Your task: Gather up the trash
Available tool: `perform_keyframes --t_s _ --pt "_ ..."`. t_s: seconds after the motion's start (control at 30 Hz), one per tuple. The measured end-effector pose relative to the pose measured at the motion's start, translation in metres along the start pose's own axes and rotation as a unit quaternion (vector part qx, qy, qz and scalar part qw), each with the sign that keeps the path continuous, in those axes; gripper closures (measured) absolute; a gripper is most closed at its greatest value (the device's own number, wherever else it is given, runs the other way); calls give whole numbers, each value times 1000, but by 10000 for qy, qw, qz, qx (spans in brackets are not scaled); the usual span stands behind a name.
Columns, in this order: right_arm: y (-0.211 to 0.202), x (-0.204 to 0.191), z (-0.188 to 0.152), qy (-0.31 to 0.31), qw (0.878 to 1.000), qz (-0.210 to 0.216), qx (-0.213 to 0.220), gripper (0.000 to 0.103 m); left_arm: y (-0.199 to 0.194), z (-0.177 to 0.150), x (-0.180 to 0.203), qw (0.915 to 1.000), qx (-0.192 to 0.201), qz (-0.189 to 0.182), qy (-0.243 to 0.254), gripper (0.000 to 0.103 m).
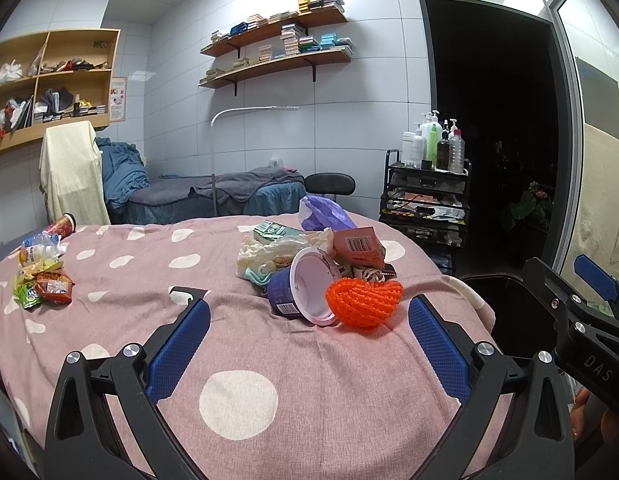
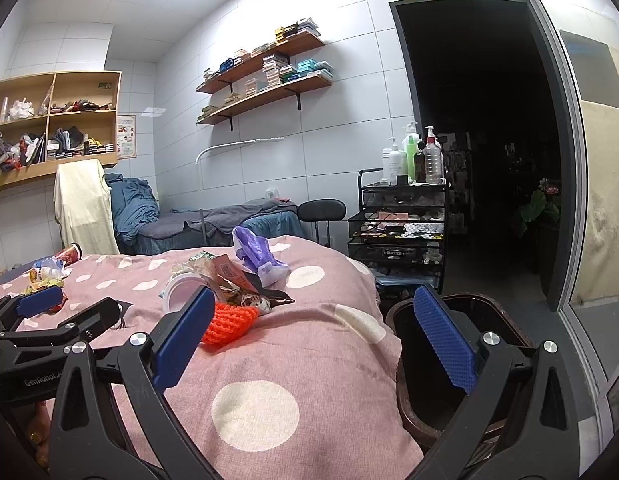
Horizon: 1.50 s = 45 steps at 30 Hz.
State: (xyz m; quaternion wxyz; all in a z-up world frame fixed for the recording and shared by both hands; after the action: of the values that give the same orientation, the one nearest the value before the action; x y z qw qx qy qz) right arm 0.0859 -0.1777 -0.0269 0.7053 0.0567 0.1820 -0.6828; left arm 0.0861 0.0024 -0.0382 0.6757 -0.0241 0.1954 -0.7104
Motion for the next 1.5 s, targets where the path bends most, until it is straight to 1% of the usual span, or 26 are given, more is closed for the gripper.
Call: perform_keyframes --t_s 0.57,1.13,1.37,1.5 --pt "-1 -1 -1 35 10000 29 -61 5 0 -1 0 10000 -19 -4 -12 5" --pt "4 -1 0 24 9998 50 -189 4 4 -4 0 9998 -174 -52 -37 5" --pt "12 -2 -7 -71 9991 59 -409 4 11 -9 0 9994 -322 -107 -46 5" --pt "28 -6 -13 -192 9968 30 -772 4 22 -14 -4 9983 -539 -208 -77 5"
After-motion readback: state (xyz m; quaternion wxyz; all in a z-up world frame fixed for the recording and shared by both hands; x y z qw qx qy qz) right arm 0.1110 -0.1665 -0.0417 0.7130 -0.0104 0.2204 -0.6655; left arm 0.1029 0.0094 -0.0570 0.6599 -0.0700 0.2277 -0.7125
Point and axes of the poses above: each gripper's, at about its wrist camera, not at the fingertips, and y roughly the way its jaws point, x to its right, z to its top, the point moved 9 cm from there along y, roughly the way its jaws point, and after that the axes turned 13 degrees about y, right-handed, at the moved point
